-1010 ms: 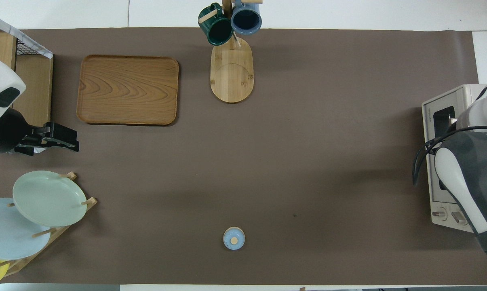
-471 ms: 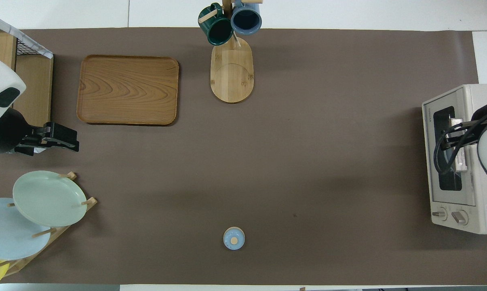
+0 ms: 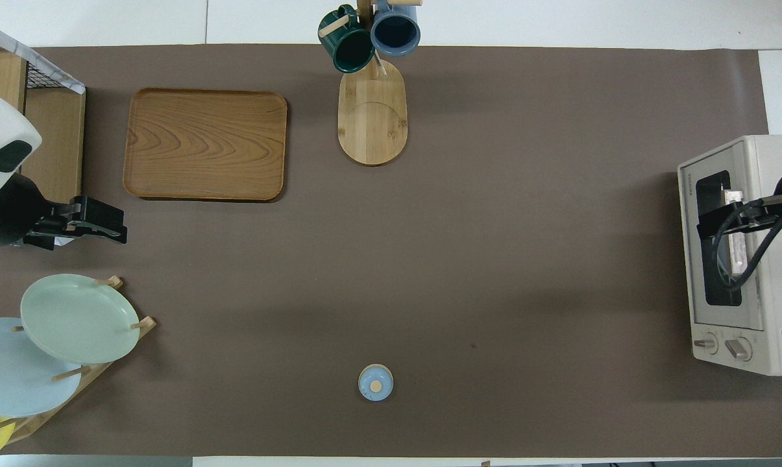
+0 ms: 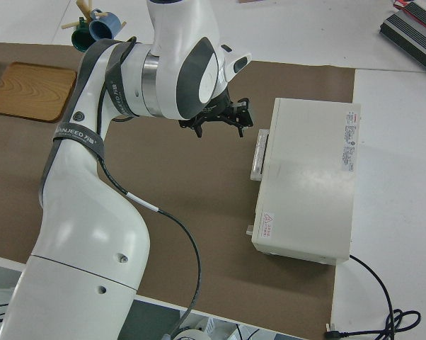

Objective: Put eggplant into oven

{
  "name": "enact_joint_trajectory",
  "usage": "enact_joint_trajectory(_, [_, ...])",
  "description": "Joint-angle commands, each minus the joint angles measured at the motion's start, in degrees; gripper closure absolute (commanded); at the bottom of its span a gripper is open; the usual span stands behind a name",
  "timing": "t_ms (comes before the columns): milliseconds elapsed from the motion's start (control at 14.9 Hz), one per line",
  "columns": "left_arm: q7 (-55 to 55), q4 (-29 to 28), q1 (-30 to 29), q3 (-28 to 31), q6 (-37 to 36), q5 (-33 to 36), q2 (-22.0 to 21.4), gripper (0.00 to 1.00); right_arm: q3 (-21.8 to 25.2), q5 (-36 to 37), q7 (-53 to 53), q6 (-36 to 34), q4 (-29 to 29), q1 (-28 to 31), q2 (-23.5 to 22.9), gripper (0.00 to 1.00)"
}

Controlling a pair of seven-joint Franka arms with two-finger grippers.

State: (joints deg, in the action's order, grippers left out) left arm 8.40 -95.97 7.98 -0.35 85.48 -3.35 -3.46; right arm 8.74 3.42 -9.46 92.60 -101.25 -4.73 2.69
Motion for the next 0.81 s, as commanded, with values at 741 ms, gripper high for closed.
enact_joint_trajectory(741, [-0.49, 1.22, -0.51, -0.44, -1.37, 0.98, 0.21, 0.00, -0.30, -1.31, -0.65, -2.60, 3.96, 2.18, -2.43, 0.00])
